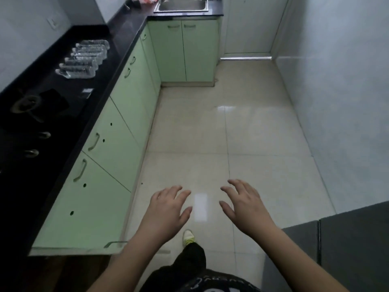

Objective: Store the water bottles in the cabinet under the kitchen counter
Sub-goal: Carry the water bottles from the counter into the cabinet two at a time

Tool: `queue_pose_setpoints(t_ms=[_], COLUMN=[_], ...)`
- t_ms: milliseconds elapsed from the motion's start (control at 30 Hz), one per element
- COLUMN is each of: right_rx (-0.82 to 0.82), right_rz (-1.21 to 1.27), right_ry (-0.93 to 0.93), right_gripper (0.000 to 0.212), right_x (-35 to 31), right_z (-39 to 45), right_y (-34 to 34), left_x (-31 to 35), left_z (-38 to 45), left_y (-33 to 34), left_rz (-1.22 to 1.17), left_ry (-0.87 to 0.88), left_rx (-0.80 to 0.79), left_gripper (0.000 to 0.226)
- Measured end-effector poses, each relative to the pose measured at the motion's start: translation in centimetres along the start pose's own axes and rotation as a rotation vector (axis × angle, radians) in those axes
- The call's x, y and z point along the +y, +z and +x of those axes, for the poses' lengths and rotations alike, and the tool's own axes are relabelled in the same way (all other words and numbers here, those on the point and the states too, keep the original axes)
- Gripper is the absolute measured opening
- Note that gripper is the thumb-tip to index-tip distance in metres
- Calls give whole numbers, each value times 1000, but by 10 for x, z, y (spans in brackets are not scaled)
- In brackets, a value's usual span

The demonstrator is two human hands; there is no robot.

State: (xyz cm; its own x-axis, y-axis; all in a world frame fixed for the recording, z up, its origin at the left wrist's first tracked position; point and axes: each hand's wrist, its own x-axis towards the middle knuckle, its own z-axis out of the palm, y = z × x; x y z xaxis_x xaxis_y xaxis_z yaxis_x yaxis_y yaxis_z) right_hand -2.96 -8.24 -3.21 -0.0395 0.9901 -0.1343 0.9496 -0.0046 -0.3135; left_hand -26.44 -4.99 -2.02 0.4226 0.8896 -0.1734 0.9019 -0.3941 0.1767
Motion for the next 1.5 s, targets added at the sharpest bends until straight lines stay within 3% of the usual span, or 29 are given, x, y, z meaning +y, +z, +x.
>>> queue_pose_setpoints(t_ms=[200, 633, 767, 1033, 1500], right_rx=[-150, -34, -24, -108, -165], right_rz=[-7, 44, 60, 25, -51], right_ry=[-48, 101, 113, -46, -337], right_gripper=[46, 41, 39, 39, 40], right_x=[10, 108, 149, 177, 65], right_z=[89, 247, 320, 451, 705], right_y=[-6, -59, -79, -120, -129], left_x=[-29, -15, -5, -16, -193], left_z=[83, 301, 380, 490, 592], left_y=[-11, -47, -48, -80, -123], left_rz=[-39, 84, 72, 13, -90], left_ry=[-27, 207, 164, 34, -352], left_rx=[-4, 75, -19, 89, 167], left_gripper=[47, 45, 44, 44, 50])
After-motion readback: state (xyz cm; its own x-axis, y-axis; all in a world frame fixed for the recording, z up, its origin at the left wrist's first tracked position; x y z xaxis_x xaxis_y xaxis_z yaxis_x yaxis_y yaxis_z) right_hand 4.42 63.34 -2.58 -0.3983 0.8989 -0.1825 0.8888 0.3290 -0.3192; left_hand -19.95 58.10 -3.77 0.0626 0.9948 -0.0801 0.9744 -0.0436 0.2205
